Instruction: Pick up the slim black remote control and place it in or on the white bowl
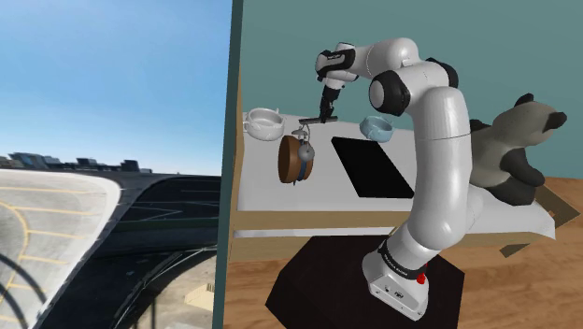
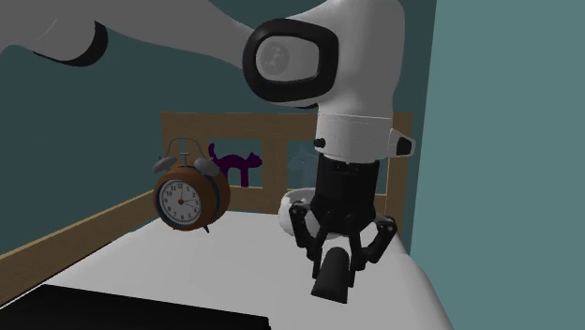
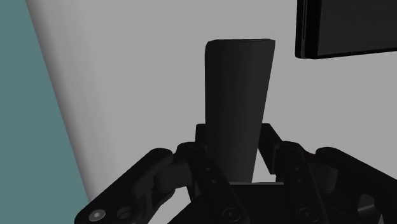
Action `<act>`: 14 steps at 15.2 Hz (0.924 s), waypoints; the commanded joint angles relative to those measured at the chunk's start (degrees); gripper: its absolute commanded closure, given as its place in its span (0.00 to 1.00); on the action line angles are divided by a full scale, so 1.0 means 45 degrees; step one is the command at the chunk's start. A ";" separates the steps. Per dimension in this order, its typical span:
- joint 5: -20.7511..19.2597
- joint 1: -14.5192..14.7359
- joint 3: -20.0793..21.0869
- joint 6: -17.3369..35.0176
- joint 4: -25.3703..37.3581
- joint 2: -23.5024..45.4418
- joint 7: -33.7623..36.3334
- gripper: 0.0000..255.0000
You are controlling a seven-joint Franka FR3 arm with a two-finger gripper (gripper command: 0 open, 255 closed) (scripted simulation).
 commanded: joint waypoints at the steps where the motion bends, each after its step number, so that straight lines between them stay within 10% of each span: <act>1: -0.0069 -0.0009 -0.0051 -0.0279 0.0145 -0.0144 0.0019 1.00; 14: -0.0380 -0.0097 -0.0249 -0.2135 0.1507 -0.0717 0.0256 1.00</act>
